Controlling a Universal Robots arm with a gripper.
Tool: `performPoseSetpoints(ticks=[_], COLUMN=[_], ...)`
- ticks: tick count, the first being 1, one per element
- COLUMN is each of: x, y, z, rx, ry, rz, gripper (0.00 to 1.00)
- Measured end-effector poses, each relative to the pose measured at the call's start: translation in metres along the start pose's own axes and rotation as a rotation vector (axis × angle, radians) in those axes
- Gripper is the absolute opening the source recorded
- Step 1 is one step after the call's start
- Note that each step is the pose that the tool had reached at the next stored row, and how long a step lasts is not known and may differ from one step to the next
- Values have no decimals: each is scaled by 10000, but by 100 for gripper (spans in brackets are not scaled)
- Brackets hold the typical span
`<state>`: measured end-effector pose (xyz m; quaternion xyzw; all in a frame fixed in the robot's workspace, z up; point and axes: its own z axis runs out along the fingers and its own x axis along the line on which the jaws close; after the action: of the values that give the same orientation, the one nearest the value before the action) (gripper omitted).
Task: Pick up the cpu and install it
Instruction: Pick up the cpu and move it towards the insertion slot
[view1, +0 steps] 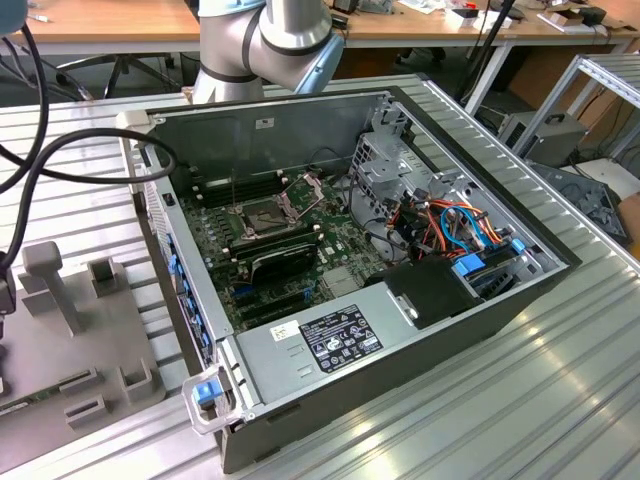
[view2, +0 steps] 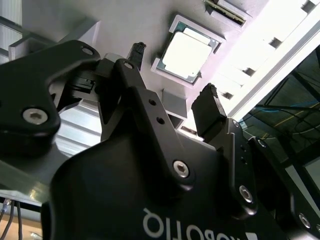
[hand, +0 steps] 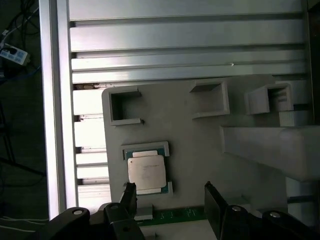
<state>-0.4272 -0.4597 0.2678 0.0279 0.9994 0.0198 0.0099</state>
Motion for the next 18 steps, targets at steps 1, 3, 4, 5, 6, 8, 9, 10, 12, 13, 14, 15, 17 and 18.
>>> performPoseSetpoints(ticks=[1,3,4,5,6,8,9,10,12,13,14,15,17,18], x=[0,0,0,1,1,1,1,1,1,1,1,1,1,1], y=[0,0,-1,-1,-1,-1,-1,-1,-2,-2,-2,-2,-2,-2], z=[3,13,19,23,25,32,35,37,43,46,49,51,57,61], rx=[0,1,0,0,0,0,0,0,0,0,0,0,0,0], ry=[0,1,0,0,0,0,1,0,0,0,0,1,0,0], rz=[0,0,0,0,0,0,0,0,0,0,0,0,0,0], gripper=[66,66,66,66,66,66,66,66,66,66,66,66,66,66])
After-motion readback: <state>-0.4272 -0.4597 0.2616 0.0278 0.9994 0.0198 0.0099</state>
